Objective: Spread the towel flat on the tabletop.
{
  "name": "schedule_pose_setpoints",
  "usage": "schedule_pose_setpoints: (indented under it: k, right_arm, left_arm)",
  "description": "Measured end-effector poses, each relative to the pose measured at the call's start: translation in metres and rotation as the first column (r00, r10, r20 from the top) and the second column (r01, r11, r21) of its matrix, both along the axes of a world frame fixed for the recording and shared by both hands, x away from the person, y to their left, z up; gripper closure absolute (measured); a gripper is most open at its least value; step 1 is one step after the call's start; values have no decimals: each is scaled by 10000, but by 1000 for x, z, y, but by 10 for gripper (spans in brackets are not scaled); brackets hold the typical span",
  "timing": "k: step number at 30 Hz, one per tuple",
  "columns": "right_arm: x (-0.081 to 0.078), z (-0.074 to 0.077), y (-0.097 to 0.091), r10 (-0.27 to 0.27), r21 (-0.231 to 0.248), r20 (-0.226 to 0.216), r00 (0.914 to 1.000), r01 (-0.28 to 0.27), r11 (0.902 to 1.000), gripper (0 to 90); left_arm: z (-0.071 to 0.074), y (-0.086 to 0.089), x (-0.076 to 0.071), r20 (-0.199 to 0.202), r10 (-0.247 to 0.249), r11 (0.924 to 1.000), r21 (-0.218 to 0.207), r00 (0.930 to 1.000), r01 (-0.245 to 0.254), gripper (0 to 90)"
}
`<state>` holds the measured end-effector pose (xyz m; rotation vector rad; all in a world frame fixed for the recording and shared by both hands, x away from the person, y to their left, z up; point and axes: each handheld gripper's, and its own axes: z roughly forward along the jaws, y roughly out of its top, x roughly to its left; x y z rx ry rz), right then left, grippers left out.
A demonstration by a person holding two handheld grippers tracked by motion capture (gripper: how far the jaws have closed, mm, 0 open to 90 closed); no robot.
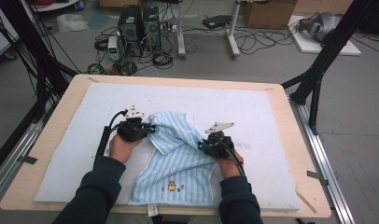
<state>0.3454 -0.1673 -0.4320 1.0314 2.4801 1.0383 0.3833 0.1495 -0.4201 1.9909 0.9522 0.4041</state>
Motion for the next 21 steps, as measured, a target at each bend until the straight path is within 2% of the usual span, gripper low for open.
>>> schedule_pose_setpoints:
  k: [1, 4, 9, 11, 12, 15, 16, 17, 19, 21]
  right_arm:
    - [-2, -1, 0, 154, -117, -137, 9998, -156, 9998, 842]
    - [-12, 2, -6, 395, -184, -189, 9990, -398, 9990, 849]
    - [-31, 6, -23, 403, -419, -160, 9991, -410, 9983, 850]
    - [-44, 9, -38, 255, -663, -200, 9995, -267, 9974, 849]
    - [-48, 9, -43, 161, -946, -188, 9997, -178, 9954, 849]
    - [-55, 6, -56, -213, -1635, -335, 9992, 155, 9864, 847]
    - [-55, 6, -56, -213, -1635, -335, 9992, 155, 9864, 847]
    - [-57, 5, -62, -415, -1715, -432, 9982, 335, 9846, 840]
    - [-56, 9, -65, -436, -1458, -406, 9982, 373, 9886, 786]
    - [-53, 15, -66, -452, -577, -207, 9988, 439, 9974, 679]
  left_arm:
    - [0, 0, 0, 0, 0, 10000, 0, 10000, 0, 807]
    - [-1, -5, -2, -36, -232, 9997, -17, 9997, 232, 804]
    - [-4, -15, -5, -39, -660, 9978, 38, 9978, 660, 776]
    - [-6, -19, -6, -112, -509, 9987, -90, 9986, 508, 627]
    - [-6, -19, -6, -162, -200, 9992, -346, 9997, 194, 583]
    - [-3, -15, -6, -4, 79, 9988, -485, 10000, -79, 549]
    - [-3, -15, -6, -4, 79, 9988, -485, 10000, -79, 547]
    - [-2, -12, -5, 0, 200, 9974, -688, 9998, -200, 545]
    - [-1, -8, -5, 21, 329, 9963, -793, 9995, -326, 543]
    - [0, -7, -4, 8, 343, 9958, -847, 9994, -341, 540]
